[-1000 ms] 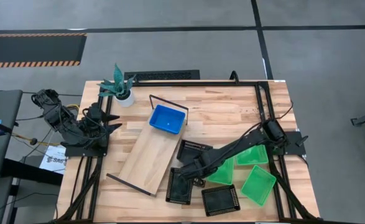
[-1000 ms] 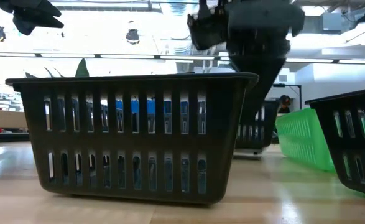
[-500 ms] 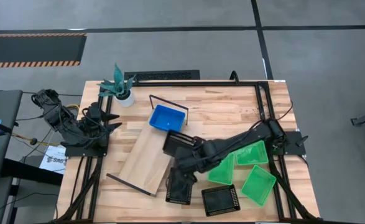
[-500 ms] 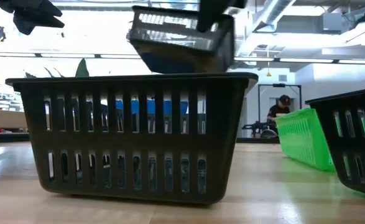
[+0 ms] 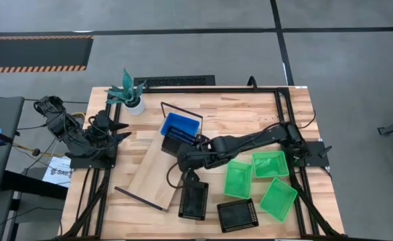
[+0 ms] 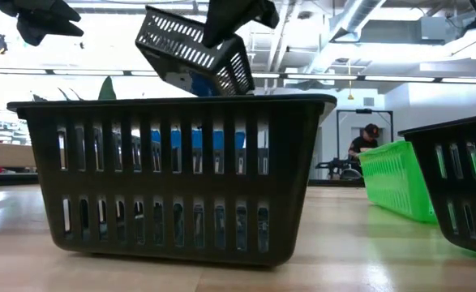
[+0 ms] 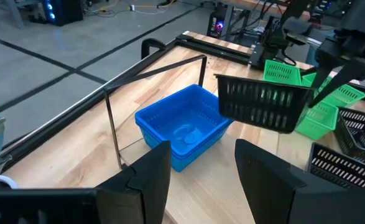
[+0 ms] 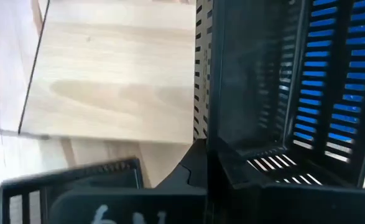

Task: Stack baskets on shelf by color
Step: Put the top black bin on the shelf

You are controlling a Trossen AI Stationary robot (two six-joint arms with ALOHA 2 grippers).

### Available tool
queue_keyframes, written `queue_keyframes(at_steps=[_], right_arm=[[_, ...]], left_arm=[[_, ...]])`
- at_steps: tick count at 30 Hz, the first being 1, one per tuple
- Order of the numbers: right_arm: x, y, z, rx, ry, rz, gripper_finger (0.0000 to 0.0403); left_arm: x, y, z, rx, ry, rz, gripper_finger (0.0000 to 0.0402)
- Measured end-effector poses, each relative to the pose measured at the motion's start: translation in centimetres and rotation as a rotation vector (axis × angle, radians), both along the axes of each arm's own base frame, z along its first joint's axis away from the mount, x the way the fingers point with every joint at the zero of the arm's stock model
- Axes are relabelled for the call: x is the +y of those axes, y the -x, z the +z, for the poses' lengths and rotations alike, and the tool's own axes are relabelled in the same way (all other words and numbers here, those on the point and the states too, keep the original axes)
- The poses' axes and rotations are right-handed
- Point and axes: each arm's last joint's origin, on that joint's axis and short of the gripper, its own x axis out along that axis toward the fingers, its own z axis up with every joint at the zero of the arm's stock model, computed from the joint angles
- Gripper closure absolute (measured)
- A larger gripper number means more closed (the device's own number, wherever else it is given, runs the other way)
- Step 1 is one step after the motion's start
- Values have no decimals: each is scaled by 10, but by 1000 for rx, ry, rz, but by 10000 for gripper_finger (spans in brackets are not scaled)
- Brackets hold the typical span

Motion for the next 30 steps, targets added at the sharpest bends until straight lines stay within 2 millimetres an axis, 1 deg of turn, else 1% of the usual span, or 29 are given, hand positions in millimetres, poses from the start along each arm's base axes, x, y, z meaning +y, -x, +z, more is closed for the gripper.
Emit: queue_keyframes(at_steps=[6,9,20,27,30], right_arm=[[3,-14,-16,-18,-28,-6,393],[4,-17,-31,30,-29,-2,393],[-4,-22,-30,-5,-35,-23,392],[-3,-34,-53,19,-28,-21,392],[-5,-33,-60,60,-18,-20,392]], left_arm=[[0,0,0,-3,-3,5,232],[0,0,0,-3,-3,5,232],[0,0,0,-3,-4,5,232],[0,0,0,-2,-4,5,232],[0,0,0,-3,-4,6,232]])
